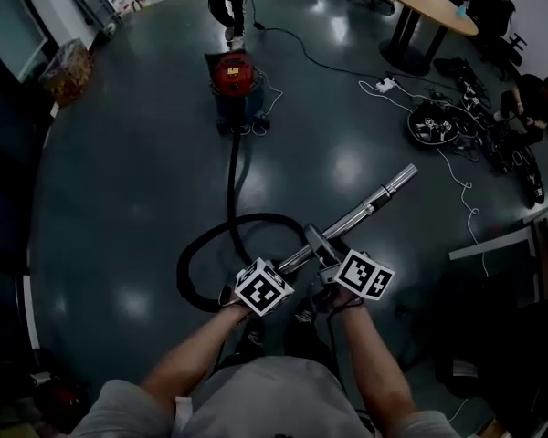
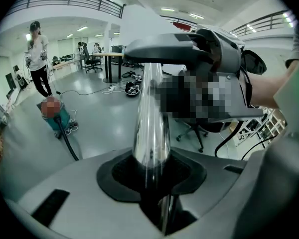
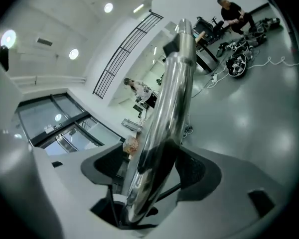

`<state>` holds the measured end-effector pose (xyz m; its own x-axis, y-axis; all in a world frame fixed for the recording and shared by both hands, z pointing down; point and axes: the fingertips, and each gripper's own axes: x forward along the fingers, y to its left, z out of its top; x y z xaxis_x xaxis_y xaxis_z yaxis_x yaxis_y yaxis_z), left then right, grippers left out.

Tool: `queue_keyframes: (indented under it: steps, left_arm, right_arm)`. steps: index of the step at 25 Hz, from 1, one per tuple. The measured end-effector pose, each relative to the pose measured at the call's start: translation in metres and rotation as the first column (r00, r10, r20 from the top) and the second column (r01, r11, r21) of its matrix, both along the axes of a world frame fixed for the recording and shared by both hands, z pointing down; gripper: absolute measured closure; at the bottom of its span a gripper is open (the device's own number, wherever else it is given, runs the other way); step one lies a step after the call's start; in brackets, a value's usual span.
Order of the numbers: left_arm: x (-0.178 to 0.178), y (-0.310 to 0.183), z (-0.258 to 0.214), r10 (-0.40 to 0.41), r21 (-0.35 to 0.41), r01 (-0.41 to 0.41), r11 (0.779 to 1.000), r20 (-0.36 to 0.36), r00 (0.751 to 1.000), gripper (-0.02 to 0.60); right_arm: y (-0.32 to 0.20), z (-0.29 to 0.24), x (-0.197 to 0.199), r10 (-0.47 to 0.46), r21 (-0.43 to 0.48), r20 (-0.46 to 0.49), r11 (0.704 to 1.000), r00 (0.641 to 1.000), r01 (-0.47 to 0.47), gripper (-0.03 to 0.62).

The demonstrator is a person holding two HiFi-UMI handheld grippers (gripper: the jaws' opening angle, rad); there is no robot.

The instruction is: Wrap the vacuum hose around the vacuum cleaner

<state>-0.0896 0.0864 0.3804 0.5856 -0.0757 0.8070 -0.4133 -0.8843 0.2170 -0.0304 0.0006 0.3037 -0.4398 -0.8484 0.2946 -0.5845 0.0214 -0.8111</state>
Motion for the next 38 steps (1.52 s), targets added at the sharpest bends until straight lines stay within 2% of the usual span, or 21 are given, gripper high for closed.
queue_keyframes:
  steps: [3, 8, 11, 16, 18, 22, 26, 27, 28, 30, 32, 35, 38]
  left_arm:
    - [0.013, -0.009, -0.004, -0.038, 0.003, 0.038, 0.999, 0.004, 0.999, 0.446]
    - [0.022, -0.012, -0.016, -0.074, 0.017, 0.074, 0.997, 0.003, 0.997, 0.446]
    - [0.025, -0.017, -0.019, -0.120, 0.031, 0.120, 0.992, 0.002, 0.993, 0.449]
    - [0.017, -0.021, -0.015, -0.188, 0.040, 0.186, 0.982, 0.045, 0.981, 0.449]
    - [0.016, -0.019, -0.016, -0.219, 0.030, 0.218, 0.975, 0.039, 0.975, 0.449]
    - [0.014, -0.022, -0.026, -0.265, 0.041, 0.266, 0.963, -0.028, 0.964, 0.448]
    - [0.005, -0.025, -0.033, -0.190, 0.095, 0.196, 0.976, -0.071, 0.979, 0.443]
    - [0.001, -0.024, -0.033, -0.158, 0.105, 0.164, 0.981, -0.066, 0.985, 0.424]
    - [-0.004, -0.024, -0.032, -0.126, 0.112, 0.133, 0.985, -0.065, 0.990, 0.378]
    - [-0.013, -0.029, -0.035, -0.074, 0.126, 0.086, 0.988, -0.098, 0.992, 0.314]
    - [-0.022, -0.036, -0.043, -0.027, 0.138, 0.046, 0.989, -0.137, 0.990, 0.302]
    - [-0.040, -0.053, -0.056, 0.053, 0.181, -0.026, 0.983, -0.148, 0.988, 0.301]
    - [-0.063, -0.080, -0.067, 0.134, 0.243, -0.098, 0.965, -0.137, 0.982, 0.302]
  right_arm:
    - [-0.023, 0.004, 0.003, -0.015, 0.000, 0.037, 1.000, 0.999, 0.015, 0.279]
    - [-0.046, -0.009, 0.002, -0.084, 0.065, 0.081, 0.995, 0.993, 0.079, 0.281]
    - [-0.054, -0.016, -0.001, -0.107, 0.079, 0.060, 0.992, 0.993, 0.102, 0.343]
    - [-0.063, -0.028, -0.022, -0.136, 0.061, 0.036, 0.989, 0.990, 0.134, 0.531]
    - [-0.062, -0.039, -0.035, -0.179, 0.086, -0.010, 0.980, 0.984, 0.179, 0.549]
    - [-0.062, -0.057, -0.057, -0.265, 0.130, -0.084, 0.953, 0.961, 0.274, 0.556]
    - [-0.064, -0.074, -0.074, -0.292, 0.174, -0.135, 0.934, 0.947, 0.313, 0.557]
    - [-0.066, -0.078, -0.078, -0.295, 0.184, -0.161, 0.929, 0.942, 0.322, 0.557]
    - [-0.069, -0.082, -0.081, -0.296, 0.191, -0.193, 0.924, 0.936, 0.332, 0.557]
    - [-0.079, -0.089, -0.084, -0.298, 0.200, -0.250, 0.915, 0.921, 0.350, 0.557]
    - [-0.089, -0.094, -0.089, -0.302, 0.200, -0.287, 0.909, 0.909, 0.365, 0.557]
    - [-0.107, -0.102, -0.099, -0.291, 0.192, -0.344, 0.909, 0.893, 0.370, 0.557]
    - [-0.126, -0.108, -0.106, -0.270, 0.179, -0.415, 0.912, 0.869, 0.369, 0.557]
